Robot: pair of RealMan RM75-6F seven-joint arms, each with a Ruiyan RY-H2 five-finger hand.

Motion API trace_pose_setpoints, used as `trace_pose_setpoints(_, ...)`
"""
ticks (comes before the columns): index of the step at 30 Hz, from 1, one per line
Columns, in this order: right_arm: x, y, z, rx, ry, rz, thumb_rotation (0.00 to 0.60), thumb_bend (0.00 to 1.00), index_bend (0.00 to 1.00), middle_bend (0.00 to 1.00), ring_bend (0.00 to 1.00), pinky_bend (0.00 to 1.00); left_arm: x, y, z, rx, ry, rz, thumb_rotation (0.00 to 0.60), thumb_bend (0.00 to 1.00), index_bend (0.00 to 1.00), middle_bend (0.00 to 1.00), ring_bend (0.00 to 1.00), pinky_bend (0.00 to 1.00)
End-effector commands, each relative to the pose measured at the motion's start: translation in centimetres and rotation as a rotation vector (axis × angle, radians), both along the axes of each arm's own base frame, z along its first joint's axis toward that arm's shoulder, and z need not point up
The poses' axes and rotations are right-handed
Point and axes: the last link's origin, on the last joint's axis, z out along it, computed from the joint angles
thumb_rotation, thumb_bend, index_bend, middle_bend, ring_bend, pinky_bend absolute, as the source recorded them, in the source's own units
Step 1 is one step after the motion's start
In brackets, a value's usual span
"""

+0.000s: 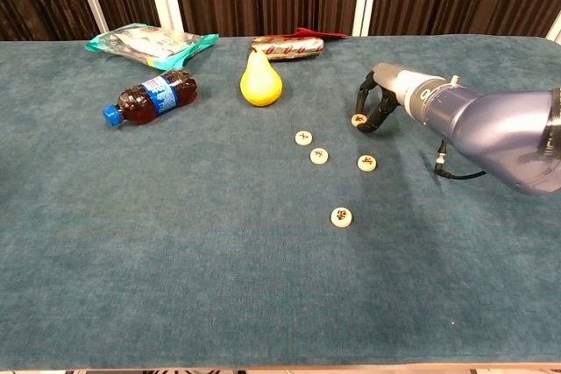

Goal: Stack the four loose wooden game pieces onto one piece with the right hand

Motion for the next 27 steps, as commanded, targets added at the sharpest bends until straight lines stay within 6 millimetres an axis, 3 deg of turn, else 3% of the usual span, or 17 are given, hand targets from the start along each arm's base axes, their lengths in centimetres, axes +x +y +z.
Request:
trace_pose_setpoints(1, 0.5, -0.3, 0.5, -0.015, -0.013, 0.014, 0.600, 0.40, 0.55, 0.00, 0.00, 0.00, 0.0, 0.0, 0.0, 0.000, -0.002, 0.002, 0.600, 0.61, 0.07, 0.00, 0.00, 0.00)
trace_pose_setpoints(8, 1.4, 0.3, 3.4, -0.038, -0.004, 0.106, 0.600, 0.40, 0.55, 0.00, 0.00, 0.00, 0.0, 0.0, 0.1, 0.003, -0.009, 0.002, 0.600, 0.61, 0.07, 0.00, 0.00, 0.00)
trace_pose_setpoints(15, 0.9, 4.9, 5.8, 0.016, 0.009, 0.197, 0.600, 0.40, 0.55, 0.00, 0.00, 0.00, 0.2, -0.1, 0.0, 0.001, -0.010, -0.002, 0.600, 0.61, 0.07, 0.00, 0.00, 0.00)
trace_pose_setpoints(22, -0.2, 9.8, 6.0, 0.088, 0.018, 0.220, 0.600, 0.40, 0.55, 0.00, 0.00, 0.00, 0.1, 0.0, 0.0, 0.004, -0.012, 0.001, 0.600, 0.61, 0.07, 0.00, 0.00, 0.00)
trace_pose_setpoints(27, -1.1, 11.4, 5.1, 0.112, 0.006, 0.192, 0.600, 0.40, 0.55, 0.00, 0.00, 0.00, 0.1, 0.0, 0.0, 0.003, -0.009, -0.001, 0.600, 0.61, 0.07, 0.00, 0.00, 0.00)
